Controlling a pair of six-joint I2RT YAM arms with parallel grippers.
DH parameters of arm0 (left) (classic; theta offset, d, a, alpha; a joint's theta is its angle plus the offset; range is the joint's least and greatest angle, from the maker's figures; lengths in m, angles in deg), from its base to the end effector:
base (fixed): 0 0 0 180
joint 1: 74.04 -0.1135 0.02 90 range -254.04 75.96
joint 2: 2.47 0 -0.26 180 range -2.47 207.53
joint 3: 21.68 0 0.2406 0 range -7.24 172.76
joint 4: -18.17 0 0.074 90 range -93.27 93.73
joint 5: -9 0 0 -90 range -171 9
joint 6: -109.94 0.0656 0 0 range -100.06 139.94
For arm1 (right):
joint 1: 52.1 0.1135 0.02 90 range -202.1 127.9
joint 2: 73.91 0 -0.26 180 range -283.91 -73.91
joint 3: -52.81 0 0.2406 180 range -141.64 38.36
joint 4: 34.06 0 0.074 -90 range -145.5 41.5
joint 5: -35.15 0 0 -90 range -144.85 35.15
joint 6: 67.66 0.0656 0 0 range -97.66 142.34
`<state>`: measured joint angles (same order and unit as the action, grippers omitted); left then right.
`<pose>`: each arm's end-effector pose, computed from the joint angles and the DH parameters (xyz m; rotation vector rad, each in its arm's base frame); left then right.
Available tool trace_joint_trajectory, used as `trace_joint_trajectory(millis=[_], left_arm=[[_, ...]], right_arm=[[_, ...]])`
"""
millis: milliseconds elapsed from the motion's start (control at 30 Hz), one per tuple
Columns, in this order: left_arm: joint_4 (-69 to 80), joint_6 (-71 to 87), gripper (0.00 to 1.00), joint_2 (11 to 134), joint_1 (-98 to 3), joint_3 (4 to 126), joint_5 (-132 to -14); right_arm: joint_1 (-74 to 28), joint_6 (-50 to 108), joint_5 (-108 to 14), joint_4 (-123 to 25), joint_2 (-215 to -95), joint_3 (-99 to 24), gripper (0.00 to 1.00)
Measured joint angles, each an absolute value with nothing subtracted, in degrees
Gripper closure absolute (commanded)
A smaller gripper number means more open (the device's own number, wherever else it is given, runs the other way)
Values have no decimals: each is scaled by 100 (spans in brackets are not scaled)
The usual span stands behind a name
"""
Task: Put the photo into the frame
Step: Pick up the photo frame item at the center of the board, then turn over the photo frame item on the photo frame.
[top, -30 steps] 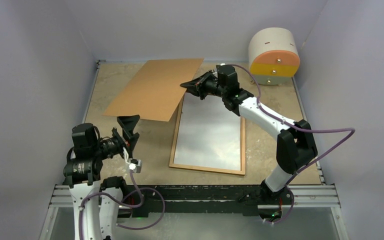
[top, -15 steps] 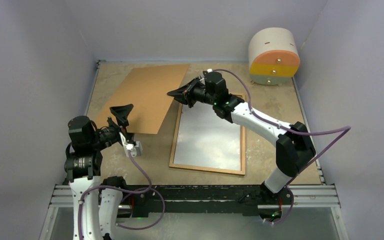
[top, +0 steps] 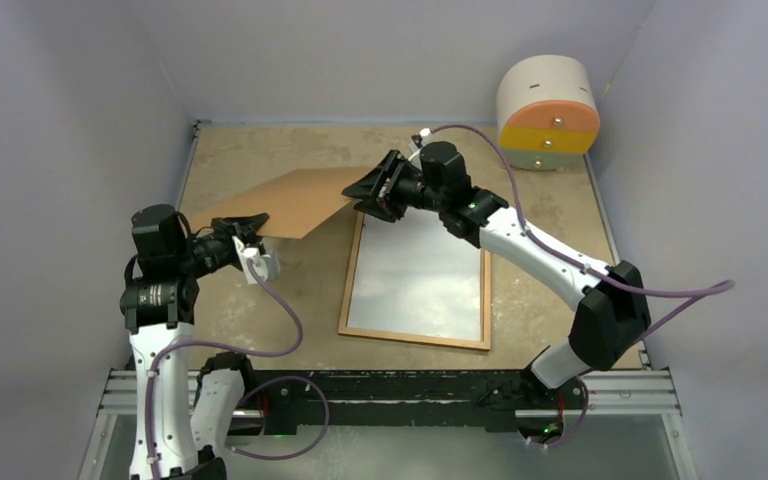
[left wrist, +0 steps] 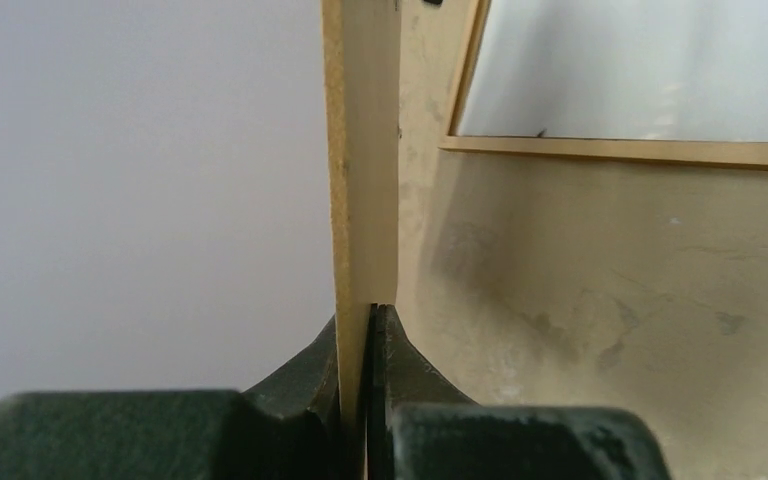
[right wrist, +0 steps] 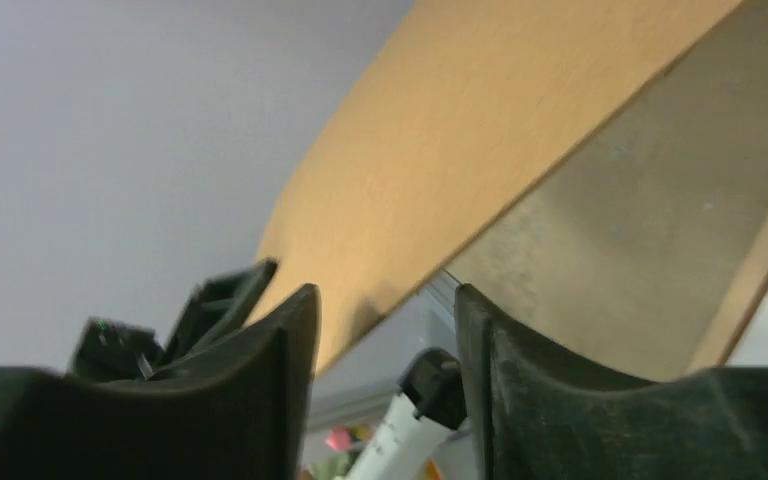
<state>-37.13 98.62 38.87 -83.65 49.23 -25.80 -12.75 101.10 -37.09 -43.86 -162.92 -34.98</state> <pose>0.1415 -0.0307 0.3556 1.4500 1.1040 0.1080 0.2889 0.2628 0.3423 0.4552 2.0759 1.6590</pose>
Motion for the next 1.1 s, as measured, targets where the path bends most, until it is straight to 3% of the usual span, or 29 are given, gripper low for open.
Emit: trace_joint_trajectory(millis=[67,200,367,633,967,1100], left_arm=[[-3831,9750,100,3953,-8365,4923,-2632],[-3958,9709,100,4158,-8367,5062,-2735],[-4378,9790,100,4414,-8367,5646,-2637],[-5322,10386,100,4648,-8367,6658,-2324],[-5842,10675,100,4709,-8367,6789,-2153],[-5894,10701,100,4713,-8367,6837,-2140]], right_arm=[[-1323,9266,-3554,-4888,-16164,-3664,17],[-1461,7323,-3198,-5900,-15956,-4368,2],[-1498,4891,-3066,-6508,-15722,-5192,1],[-1163,1476,-2817,-6574,-15147,-4645,1],[-250,-751,-3436,-6460,-15239,-4507,1],[65,-1166,-3762,-6344,-15300,-4409,6]])
